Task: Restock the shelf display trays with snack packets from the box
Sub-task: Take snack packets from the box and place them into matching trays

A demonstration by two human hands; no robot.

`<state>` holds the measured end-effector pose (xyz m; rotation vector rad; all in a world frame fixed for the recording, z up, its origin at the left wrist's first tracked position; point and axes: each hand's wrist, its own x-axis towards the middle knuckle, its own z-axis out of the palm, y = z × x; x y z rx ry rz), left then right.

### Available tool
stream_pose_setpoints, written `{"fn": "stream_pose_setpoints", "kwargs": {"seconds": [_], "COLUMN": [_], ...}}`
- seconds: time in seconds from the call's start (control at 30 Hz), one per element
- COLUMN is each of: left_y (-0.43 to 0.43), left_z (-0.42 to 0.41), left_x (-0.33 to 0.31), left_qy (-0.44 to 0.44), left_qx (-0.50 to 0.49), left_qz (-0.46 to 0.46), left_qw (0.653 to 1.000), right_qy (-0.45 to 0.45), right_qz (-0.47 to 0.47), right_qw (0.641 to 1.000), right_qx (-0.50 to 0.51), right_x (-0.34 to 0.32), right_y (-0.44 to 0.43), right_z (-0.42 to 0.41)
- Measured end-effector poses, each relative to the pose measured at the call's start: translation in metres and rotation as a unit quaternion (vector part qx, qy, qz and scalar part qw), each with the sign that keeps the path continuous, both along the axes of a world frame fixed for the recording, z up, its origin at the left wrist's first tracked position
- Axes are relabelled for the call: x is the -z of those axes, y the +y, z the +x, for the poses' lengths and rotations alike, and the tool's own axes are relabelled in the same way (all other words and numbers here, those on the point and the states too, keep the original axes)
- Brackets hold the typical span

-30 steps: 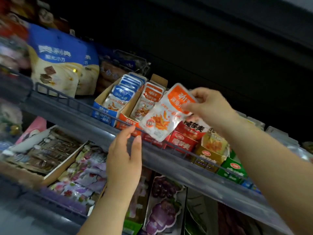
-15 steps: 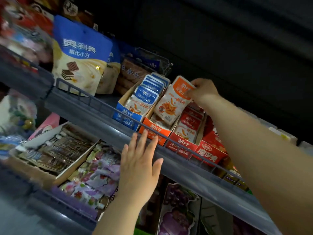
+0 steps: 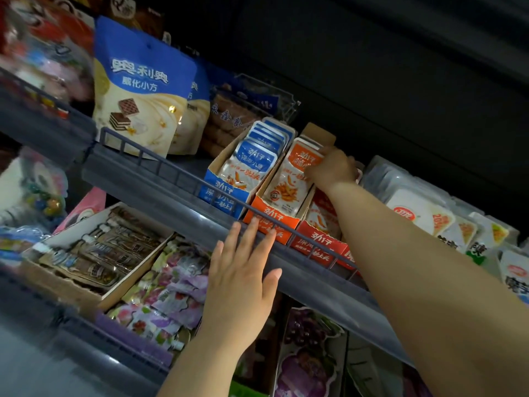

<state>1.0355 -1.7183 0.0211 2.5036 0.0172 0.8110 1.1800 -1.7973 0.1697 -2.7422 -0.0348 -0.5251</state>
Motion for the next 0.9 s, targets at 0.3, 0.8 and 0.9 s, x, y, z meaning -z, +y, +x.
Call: {"fn": "stream_pose_setpoints", "kwargs": {"seconds": [0.3,0.8,0.9], "left_y": [0.000,-0.014,-0.025], "left_z": [-0.006,-0.043,-0.054], "left_x": [-0.011,-0.022,-0.012], "left_qy": [0.025,0.020,-0.002], "left_qx": [0.036,0.119,0.130], "left_qz": [-0.063,0.061,0.110], "left_qw": [0.997,0.991,0.985], "right_qy": [-0.094,-0.072,-0.019], "right_qz": [0.003,0.058,0.079], "right_qw": [0.995,0.960,0.957], "right_qx": [-0.034,-0.264,-0.277], "right_x": [0.005,0.025,0.041], "right_y": [0.003,-0.074,-0.109], "right_z": [-0.007,-0.145,-0.173]}}
